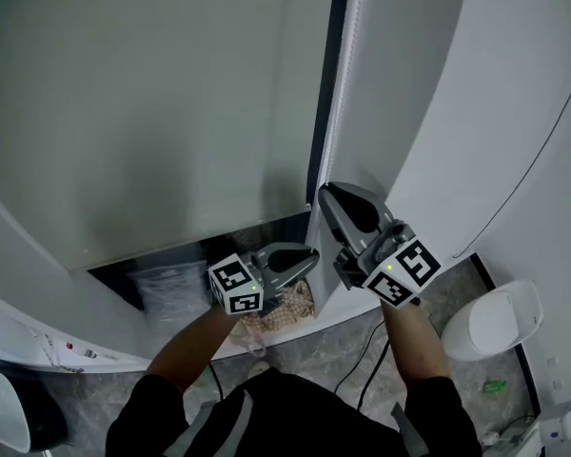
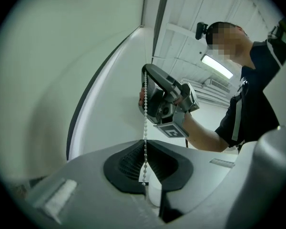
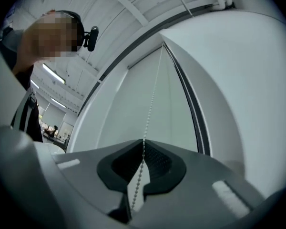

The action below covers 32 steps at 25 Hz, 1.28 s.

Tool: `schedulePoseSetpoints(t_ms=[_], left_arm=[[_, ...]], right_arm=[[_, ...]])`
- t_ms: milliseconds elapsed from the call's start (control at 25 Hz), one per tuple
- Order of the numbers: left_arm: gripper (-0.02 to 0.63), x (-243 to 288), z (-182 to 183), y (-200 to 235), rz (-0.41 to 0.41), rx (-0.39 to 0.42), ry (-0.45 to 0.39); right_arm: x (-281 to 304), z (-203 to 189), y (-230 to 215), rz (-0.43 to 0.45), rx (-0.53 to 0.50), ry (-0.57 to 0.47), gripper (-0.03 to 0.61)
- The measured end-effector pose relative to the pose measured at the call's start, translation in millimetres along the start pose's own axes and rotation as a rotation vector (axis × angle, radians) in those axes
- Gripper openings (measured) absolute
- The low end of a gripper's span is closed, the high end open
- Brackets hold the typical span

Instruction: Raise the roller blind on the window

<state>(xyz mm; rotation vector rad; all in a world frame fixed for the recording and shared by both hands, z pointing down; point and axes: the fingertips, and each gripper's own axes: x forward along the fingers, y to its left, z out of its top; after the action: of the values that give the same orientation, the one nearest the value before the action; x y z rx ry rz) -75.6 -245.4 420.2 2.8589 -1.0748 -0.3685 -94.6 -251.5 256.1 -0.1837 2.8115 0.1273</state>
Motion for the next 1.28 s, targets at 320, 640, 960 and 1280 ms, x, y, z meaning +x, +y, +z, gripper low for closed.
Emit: schedulePoseSetpoints(t_ms=[320, 640, 960, 1280], left_arm=[[0.015, -22, -127, 5, 0.021, -0.132, 0.245], [0.161, -29, -45, -2, -0.031, -0.014, 0.110], [0.161, 30, 151, -12, -0.164, 0.101, -0.206], [0.128, 58, 187, -28, -0.217, 0.097, -0.257]], right_arm=[[-53, -113, 13, -0.012, 0.062, 0.185, 0.014], [-68, -123, 15, -0.013, 0.075, 0.194, 0.014], [-69, -122, 18, 0.000, 0.080, 0.195, 0.014], [-76, -120, 18, -0.016, 0.079, 0.192, 0.014]])
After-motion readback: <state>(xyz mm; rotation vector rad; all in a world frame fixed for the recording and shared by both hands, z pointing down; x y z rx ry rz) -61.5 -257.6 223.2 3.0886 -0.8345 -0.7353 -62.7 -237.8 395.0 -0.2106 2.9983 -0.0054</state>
